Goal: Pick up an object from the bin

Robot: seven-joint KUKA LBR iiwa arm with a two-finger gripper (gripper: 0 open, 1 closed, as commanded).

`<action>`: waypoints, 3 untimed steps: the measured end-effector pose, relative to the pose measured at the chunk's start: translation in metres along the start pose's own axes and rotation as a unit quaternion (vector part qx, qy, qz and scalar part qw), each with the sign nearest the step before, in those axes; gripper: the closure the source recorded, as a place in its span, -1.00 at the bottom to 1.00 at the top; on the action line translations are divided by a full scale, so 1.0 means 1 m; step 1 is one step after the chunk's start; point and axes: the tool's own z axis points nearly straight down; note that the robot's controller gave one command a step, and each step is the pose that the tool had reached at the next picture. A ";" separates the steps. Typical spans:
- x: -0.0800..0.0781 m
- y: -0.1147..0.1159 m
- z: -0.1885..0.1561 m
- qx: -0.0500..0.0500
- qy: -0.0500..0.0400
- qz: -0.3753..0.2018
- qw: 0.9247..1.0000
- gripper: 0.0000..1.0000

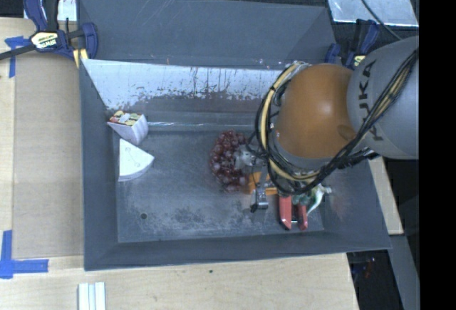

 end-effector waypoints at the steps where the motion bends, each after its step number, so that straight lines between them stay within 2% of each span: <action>1: -0.002 0.000 -0.004 0.000 -0.004 0.001 1.000 -1.00; 2: -0.074 -0.007 0.010 0.000 -0.006 -0.067 0.998 -1.00; 3: -0.097 -0.089 0.031 0.002 -0.007 -0.086 0.996 -1.00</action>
Offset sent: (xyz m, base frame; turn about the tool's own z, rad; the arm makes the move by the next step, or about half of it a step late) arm 0.0865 -0.0078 -0.0153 -0.1612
